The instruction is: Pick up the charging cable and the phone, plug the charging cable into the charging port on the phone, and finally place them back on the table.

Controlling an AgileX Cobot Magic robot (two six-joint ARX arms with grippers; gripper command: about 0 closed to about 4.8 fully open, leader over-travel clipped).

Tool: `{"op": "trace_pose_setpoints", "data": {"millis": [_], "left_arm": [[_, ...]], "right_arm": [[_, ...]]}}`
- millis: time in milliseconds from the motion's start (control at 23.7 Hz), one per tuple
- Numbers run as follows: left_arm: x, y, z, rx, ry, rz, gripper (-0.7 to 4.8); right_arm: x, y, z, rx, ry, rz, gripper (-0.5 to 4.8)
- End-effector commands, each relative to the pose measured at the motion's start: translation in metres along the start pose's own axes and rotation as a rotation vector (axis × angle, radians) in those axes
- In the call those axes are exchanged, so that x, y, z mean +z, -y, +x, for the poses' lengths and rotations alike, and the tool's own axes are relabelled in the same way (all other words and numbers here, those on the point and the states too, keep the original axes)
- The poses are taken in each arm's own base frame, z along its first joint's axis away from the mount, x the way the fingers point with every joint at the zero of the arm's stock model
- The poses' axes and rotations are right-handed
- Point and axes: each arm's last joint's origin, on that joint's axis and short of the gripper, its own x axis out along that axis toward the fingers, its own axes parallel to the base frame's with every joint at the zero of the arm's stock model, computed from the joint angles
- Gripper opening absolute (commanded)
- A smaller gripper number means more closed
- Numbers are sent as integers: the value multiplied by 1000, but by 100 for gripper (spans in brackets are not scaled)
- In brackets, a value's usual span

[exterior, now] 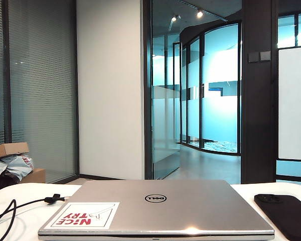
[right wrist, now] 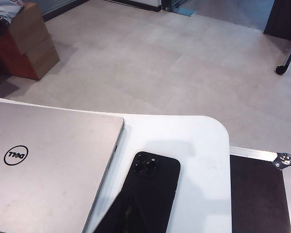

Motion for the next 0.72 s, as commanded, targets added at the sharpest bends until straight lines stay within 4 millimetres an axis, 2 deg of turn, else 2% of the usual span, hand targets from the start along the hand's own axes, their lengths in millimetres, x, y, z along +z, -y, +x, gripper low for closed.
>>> {"op": "trace_pose_setpoints", "data": {"millis": [42, 464, 717], "left_arm": [[-15, 1, -1, 1, 4, 1, -6], [-19, 1, -6, 6, -29, -3, -6], [-15, 2, -9, 8, 17, 33, -6]], "right_arm": [[4, 0, -1, -2, 23, -6, -5], [4, 0, -1, -2, 23, -6, -5], [4, 0, -1, -2, 23, -6, -5]]}}
